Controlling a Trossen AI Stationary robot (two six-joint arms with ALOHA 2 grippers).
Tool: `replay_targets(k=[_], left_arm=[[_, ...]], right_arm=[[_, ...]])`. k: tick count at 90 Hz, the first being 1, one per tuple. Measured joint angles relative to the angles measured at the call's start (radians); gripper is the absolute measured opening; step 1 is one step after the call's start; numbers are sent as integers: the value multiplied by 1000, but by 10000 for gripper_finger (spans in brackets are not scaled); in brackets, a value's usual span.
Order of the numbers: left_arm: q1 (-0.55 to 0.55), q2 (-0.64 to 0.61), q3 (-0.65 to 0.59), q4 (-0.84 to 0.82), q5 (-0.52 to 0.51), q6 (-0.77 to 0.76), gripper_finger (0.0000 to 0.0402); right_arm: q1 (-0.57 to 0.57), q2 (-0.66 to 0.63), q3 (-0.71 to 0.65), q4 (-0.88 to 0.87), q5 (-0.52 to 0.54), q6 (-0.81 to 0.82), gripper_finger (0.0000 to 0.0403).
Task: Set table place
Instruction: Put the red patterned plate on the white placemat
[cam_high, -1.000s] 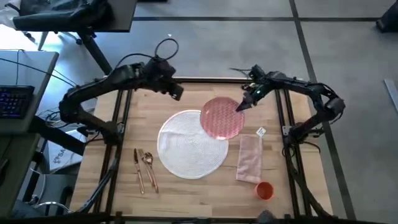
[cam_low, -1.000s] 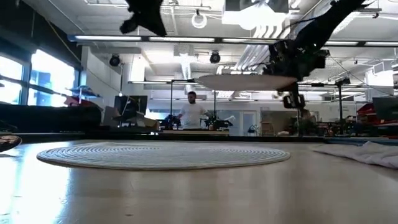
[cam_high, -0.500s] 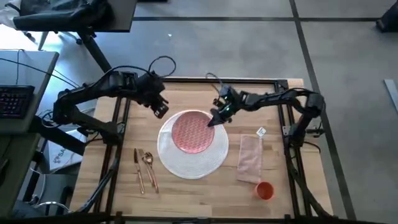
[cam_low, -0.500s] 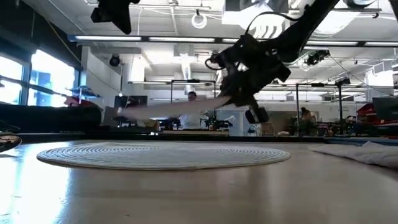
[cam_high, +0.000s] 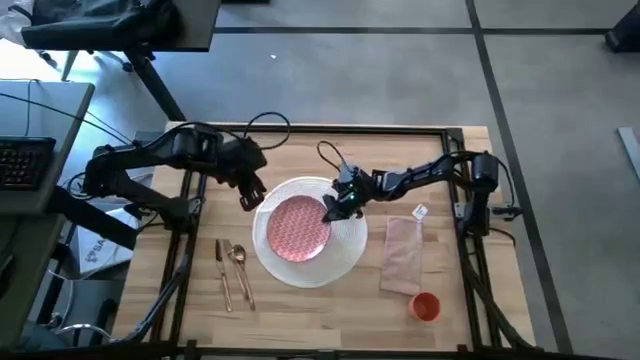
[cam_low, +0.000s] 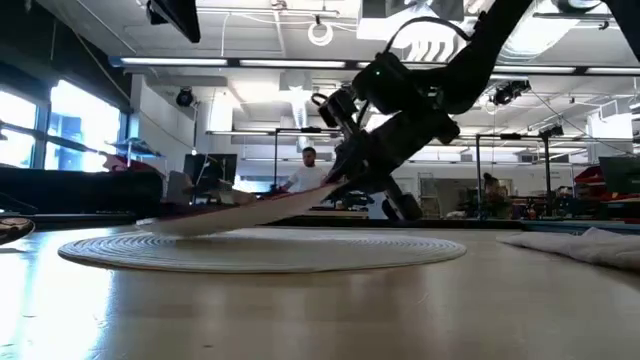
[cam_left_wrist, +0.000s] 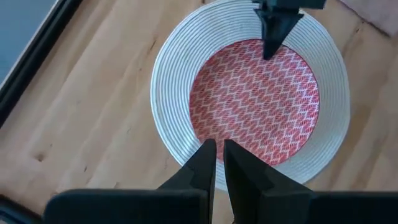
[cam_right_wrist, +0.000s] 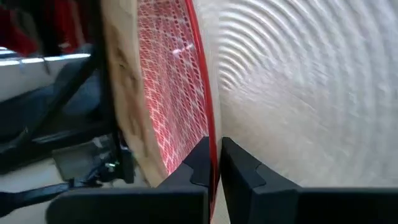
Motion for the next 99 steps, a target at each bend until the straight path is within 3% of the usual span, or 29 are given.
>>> replay_targets(k=[50,76,99], left_arm=[[-15,0,0,7,-25,-62,15],[-15,0,0,9,-25,-80,15],[-15,0,0,9,-22,-89,15]], right_arm=[[-47,-5,2,-205,50,-96,0],[-48,-3,2,-227,57,-128,12],[-50,-27,1,-180,-4,-119,0]])
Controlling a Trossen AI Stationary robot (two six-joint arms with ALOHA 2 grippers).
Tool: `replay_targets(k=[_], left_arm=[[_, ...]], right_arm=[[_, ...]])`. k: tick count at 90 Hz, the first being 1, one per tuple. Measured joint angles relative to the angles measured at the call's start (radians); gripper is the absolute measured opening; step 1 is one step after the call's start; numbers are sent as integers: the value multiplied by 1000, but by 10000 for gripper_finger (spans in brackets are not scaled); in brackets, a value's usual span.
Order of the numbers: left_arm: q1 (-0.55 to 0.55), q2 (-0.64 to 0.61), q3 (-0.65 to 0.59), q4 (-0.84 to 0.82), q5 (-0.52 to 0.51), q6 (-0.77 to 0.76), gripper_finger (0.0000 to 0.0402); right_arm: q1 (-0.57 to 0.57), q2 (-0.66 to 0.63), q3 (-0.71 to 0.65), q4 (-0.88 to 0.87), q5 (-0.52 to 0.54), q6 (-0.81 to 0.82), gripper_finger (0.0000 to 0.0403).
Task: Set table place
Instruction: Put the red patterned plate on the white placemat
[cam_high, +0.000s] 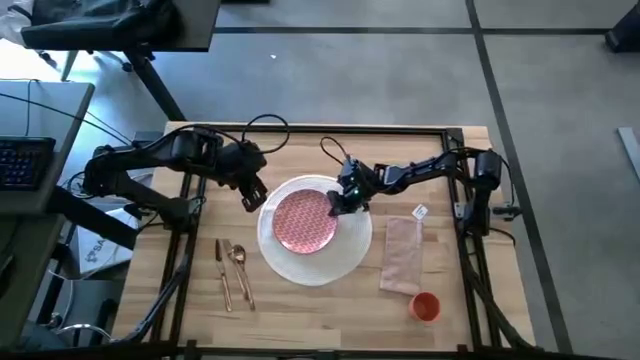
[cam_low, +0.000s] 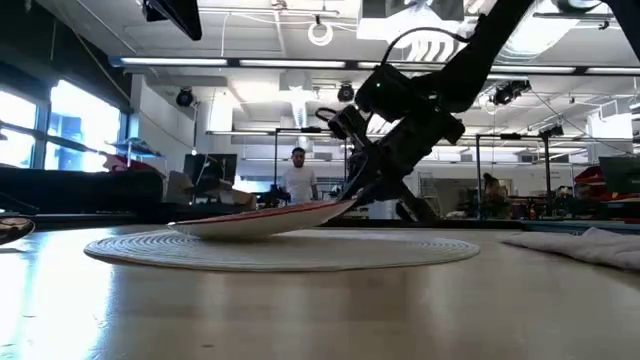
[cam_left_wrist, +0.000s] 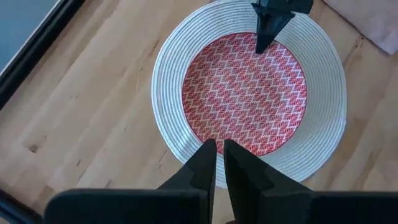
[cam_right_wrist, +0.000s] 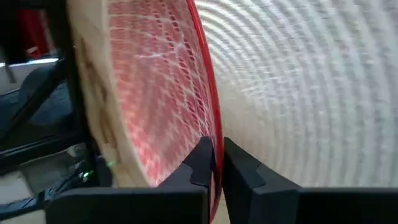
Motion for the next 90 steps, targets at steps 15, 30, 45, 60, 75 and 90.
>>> replay_targets(k=[15,30,45,60,75,90], left_arm=[[0,0,0,0,1,-8,15],[0,0,0,0,1,-10,15],[0,0,0,1,1,-17,15],[0,0,0,14,1,-18,15],[0,0,0,14,6,-36,15],[-11,0,0,14,28,-62,15]], right_arm=[[0,-35,-2,-11,-36,-9,0],[-7,-30,-2,-120,-50,-78,0],[-24,-30,-1,-182,-21,-124,0],[-36,-30,0,-205,43,-123,1],[-36,-30,0,-225,83,-134,20],[-38,-37,-2,-262,94,-169,99]])
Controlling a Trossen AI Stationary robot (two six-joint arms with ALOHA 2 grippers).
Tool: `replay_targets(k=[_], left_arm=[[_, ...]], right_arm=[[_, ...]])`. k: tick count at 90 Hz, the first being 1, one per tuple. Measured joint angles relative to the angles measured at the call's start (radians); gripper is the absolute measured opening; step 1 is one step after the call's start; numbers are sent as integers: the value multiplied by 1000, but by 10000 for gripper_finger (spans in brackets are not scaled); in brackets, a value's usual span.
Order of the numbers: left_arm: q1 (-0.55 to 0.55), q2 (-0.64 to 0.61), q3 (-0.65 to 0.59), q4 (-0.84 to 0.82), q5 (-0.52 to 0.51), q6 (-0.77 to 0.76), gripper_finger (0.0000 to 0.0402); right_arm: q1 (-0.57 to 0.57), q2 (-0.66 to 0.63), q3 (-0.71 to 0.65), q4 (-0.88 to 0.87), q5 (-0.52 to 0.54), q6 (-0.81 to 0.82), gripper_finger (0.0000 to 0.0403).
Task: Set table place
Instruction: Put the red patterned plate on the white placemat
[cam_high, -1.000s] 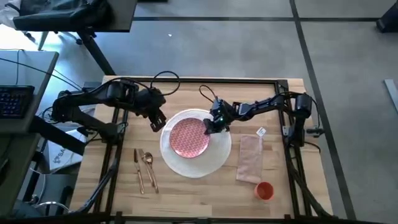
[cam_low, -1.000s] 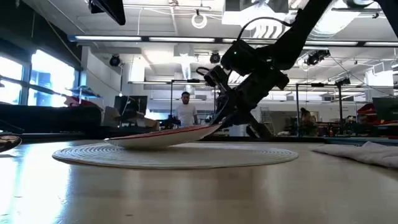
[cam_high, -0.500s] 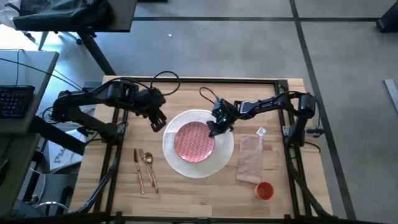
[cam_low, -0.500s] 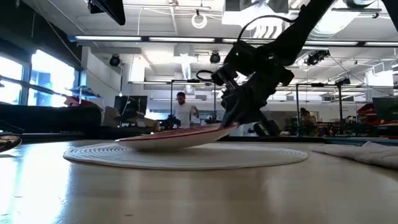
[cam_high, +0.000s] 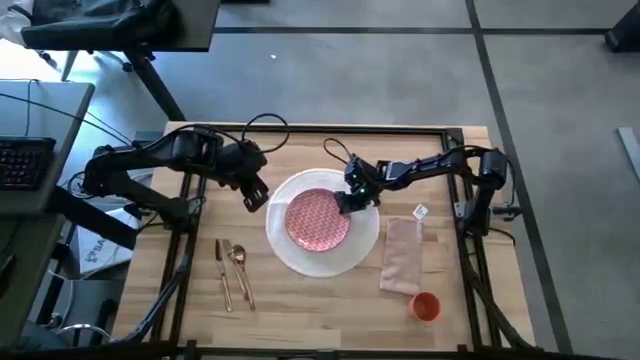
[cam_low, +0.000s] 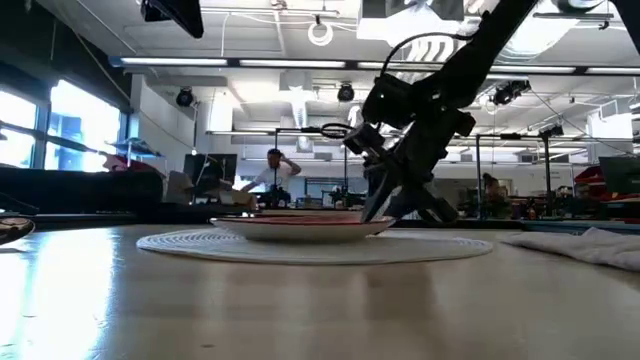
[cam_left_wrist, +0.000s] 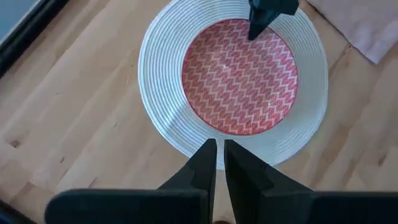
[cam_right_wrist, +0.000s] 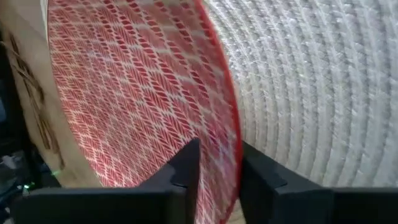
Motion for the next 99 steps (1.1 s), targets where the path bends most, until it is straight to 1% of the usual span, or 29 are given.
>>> replay_targets(k=[9,17,24,34,41,51,62,70,82,99], left_arm=[[-18,0,0,-10,7,-38,15],[-42,0,-1,-36,7,-97,15],[-66,-1,-19,-45,7,-172,15],[-98,0,-65,-59,15,-319,15],[-120,0,-109,-51,36,-394,15],[-157,1,-166,-44,64,-462,15],[-203,0,-223,-18,71,-559,15],[-233,0,-252,21,70,-631,15],[-264,0,-275,56,64,-711,15],[-283,0,-279,59,52,-759,15]], right_arm=[[0,-39,0,-28,11,-17,149],[0,-88,0,-50,25,-17,178],[0,-136,0,-72,50,-16,188],[8,-195,1,-110,82,4,188],[16,-212,2,-152,82,6,180],[16,-209,2,-265,85,-33,162],[-4,-203,1,-365,147,-140,140],[-30,-189,1,-414,164,-238,123],[-39,-138,1,-440,212,-355,85],[10,-72,4,-409,212,-380,28]])
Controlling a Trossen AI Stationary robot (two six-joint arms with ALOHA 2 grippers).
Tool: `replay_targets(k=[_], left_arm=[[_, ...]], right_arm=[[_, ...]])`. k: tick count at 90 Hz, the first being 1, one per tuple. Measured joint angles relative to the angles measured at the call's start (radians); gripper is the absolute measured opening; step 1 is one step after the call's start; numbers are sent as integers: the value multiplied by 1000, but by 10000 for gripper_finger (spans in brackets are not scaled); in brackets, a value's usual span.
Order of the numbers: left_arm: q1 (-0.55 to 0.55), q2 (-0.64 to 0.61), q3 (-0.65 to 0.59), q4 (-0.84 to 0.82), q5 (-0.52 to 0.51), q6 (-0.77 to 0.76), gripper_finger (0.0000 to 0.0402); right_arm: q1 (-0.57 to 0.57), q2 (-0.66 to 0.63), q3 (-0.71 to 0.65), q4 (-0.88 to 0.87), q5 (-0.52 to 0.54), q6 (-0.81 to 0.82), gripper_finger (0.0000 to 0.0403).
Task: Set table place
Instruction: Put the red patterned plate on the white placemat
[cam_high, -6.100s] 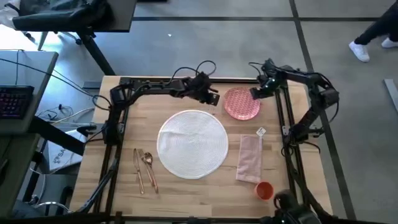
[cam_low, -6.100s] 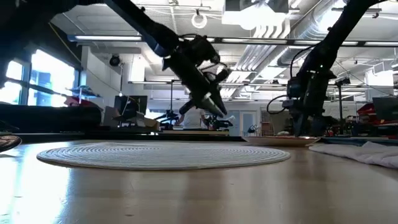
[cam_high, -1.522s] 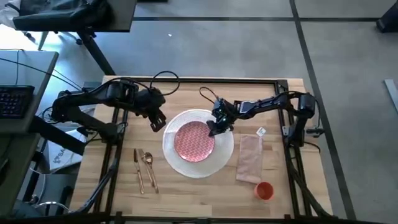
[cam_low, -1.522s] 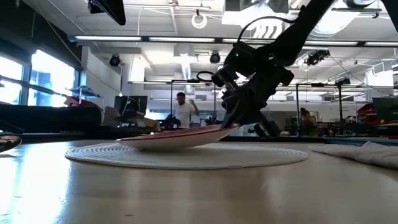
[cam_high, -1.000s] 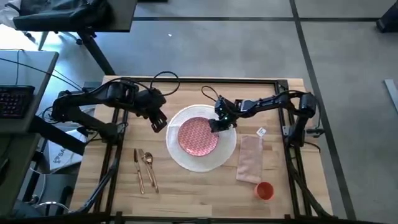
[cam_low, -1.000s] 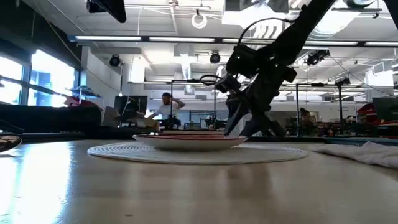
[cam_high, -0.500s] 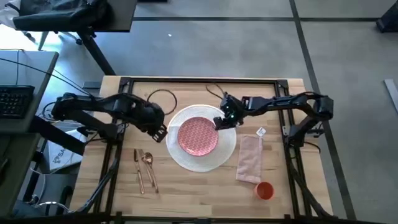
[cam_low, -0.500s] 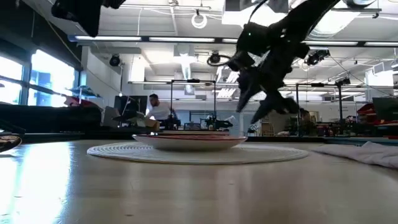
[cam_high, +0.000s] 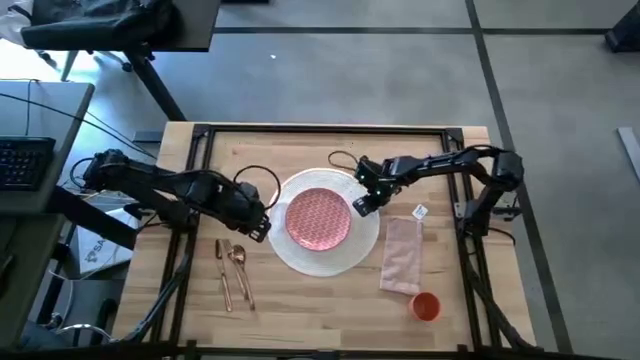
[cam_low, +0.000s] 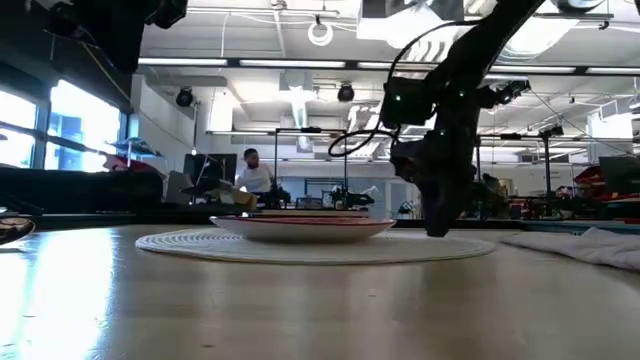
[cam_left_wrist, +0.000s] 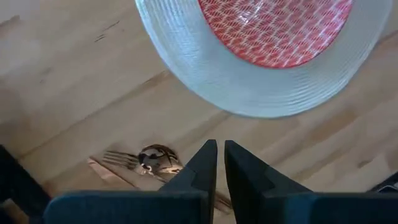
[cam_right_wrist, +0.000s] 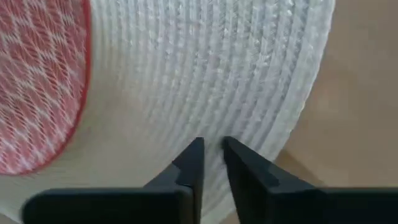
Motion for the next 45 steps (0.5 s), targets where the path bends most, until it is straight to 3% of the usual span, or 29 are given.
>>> replay_targets(k=[10,27,45], left_arm=[[-11,0,0,1,-1,-7,15],[-16,0,0,0,-30,10,15],[-14,0,0,5,-29,27,15]], right_arm=[[41,7,1,12,-1,16,5],[92,8,0,48,-17,44,2],[92,-120,70,-195,-30,42,2]])
